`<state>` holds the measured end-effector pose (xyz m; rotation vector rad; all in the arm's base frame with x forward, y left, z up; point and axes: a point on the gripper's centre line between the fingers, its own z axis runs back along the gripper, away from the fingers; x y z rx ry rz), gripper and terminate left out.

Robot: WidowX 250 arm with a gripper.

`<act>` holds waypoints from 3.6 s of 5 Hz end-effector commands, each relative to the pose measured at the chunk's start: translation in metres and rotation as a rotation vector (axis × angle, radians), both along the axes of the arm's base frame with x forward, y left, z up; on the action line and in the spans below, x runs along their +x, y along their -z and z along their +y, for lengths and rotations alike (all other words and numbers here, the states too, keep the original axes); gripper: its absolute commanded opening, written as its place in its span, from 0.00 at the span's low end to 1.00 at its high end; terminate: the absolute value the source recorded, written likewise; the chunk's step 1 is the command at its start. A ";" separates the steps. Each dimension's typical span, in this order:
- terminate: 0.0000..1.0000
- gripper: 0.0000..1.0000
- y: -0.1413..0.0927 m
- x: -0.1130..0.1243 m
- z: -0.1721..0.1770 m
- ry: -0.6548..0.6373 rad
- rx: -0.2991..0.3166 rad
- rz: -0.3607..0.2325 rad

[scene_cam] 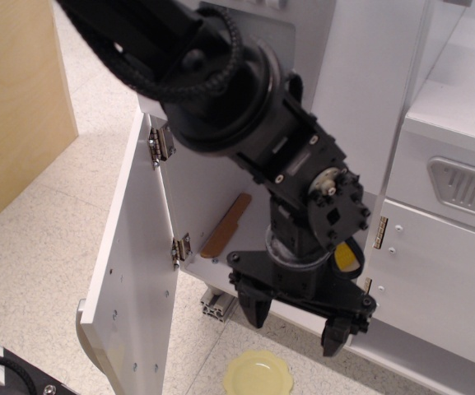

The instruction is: Close low fridge

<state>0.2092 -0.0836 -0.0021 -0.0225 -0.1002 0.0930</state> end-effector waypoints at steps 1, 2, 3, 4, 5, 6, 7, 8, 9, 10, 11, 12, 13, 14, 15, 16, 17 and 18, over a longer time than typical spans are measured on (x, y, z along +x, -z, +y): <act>0.00 1.00 -0.045 0.006 0.064 -0.054 -0.014 -0.048; 0.00 1.00 -0.060 0.007 0.103 -0.107 0.005 -0.084; 0.00 1.00 -0.066 0.008 0.138 -0.146 0.058 -0.109; 0.00 1.00 -0.067 0.009 0.162 -0.187 0.102 -0.104; 0.00 1.00 -0.052 0.011 0.174 -0.244 0.114 -0.110; 0.00 1.00 -0.031 0.016 0.173 -0.274 0.139 -0.118; 0.00 1.00 -0.017 0.022 0.169 -0.322 0.114 -0.121; 0.00 1.00 -0.007 0.028 0.156 -0.363 0.083 -0.080; 0.00 1.00 -0.002 0.039 0.139 -0.401 0.077 -0.079; 0.00 1.00 -0.003 0.050 0.121 -0.426 0.066 -0.082; 0.00 1.00 -0.011 0.063 0.108 -0.474 0.050 -0.123; 0.00 1.00 -0.015 0.073 0.101 -0.507 0.046 -0.154; 0.00 1.00 -0.017 0.076 0.098 -0.516 0.045 -0.157; 0.00 1.00 -0.032 0.075 0.091 -0.492 0.015 -0.166; 0.00 1.00 -0.051 0.059 0.085 -0.422 -0.024 -0.164; 0.00 1.00 -0.064 0.025 0.097 -0.321 -0.047 -0.124; 0.00 1.00 -0.059 0.002 0.118 -0.266 -0.009 -0.120; 0.00 1.00 -0.034 -0.003 0.133 -0.244 0.045 -0.110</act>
